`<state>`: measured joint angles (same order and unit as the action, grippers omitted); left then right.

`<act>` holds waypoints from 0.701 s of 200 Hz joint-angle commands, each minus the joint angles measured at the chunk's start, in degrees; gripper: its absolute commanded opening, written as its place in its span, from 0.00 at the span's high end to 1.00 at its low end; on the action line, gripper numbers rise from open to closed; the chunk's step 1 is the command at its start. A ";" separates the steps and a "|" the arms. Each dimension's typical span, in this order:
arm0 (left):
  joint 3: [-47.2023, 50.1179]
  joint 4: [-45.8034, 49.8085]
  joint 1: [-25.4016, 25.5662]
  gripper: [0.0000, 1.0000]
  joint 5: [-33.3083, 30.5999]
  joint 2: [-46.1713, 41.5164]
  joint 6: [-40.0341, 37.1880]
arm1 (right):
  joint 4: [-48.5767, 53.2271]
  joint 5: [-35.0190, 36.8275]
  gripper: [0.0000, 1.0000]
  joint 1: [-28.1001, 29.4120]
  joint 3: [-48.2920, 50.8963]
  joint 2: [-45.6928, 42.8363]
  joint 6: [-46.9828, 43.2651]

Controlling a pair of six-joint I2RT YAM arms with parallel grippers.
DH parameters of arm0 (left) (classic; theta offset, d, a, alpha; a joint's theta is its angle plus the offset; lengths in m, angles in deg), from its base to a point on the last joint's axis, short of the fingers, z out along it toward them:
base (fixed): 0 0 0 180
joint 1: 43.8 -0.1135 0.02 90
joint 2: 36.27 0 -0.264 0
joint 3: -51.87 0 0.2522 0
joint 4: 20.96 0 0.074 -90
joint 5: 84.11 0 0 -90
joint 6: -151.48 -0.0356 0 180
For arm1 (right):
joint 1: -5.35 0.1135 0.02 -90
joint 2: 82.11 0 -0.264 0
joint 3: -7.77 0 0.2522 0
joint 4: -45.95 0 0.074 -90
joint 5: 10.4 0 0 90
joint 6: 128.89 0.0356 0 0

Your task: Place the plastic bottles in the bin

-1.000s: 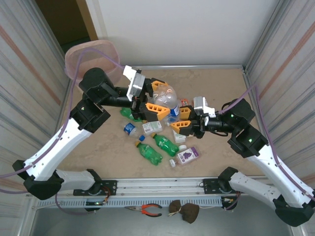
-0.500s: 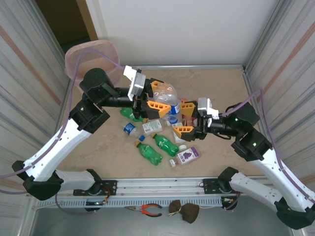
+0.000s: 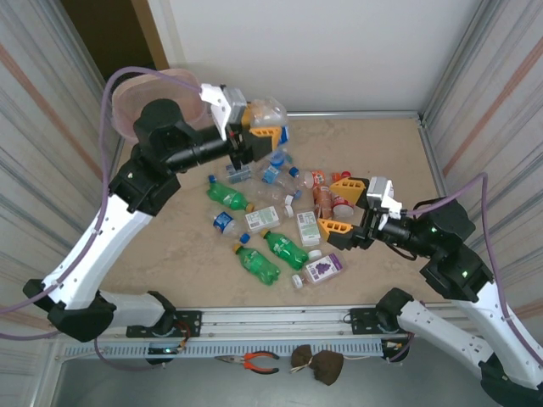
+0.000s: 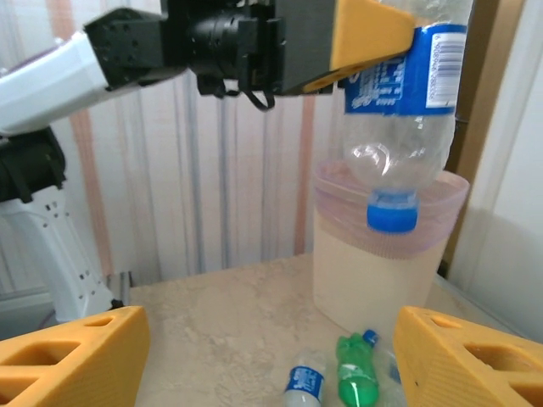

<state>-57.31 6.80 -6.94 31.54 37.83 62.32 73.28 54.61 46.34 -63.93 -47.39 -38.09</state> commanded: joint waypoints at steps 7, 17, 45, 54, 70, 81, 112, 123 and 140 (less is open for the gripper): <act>-3.19 2.68 -7.65 0.51 -8.13 2.91 0.73 | 1.40 3.65 0.26 0.26 0.17 0.28 -0.93; -4.04 2.81 -11.12 0.52 -8.25 4.31 1.88 | 1.05 3.55 0.26 0.24 0.10 0.64 -0.96; -9.25 5.90 -19.63 0.53 -8.92 10.05 3.95 | 1.44 4.13 0.26 0.29 -0.59 1.59 -1.00; -10.88 6.92 -22.09 0.53 -9.04 11.85 4.73 | 1.47 4.32 0.26 0.24 -0.60 1.67 -0.98; -13.25 8.68 -25.54 0.53 -11.22 15.42 5.39 | 1.45 4.49 0.26 0.27 -0.58 1.92 -0.98; -15.07 10.36 -27.97 0.53 -11.73 17.97 6.29 | 1.63 4.70 0.27 0.28 -0.80 2.10 -1.00; -18.06 13.32 -33.18 0.53 -14.14 24.09 9.04 | 2.00 5.17 0.28 0.24 -1.35 2.58 -1.47; -18.29 13.74 -34.49 0.53 -14.14 25.62 10.50 | 2.27 5.23 0.28 0.30 -1.52 2.81 -1.65; -17.64 13.73 -35.83 0.53 -14.44 27.43 12.45 | 2.78 5.31 0.28 0.23 -1.74 3.15 -1.76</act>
<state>-73.55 18.76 -41.10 18.63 63.56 70.67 75.37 58.94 46.34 -63.95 -44.68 -38.27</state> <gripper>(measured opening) 0.473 0.723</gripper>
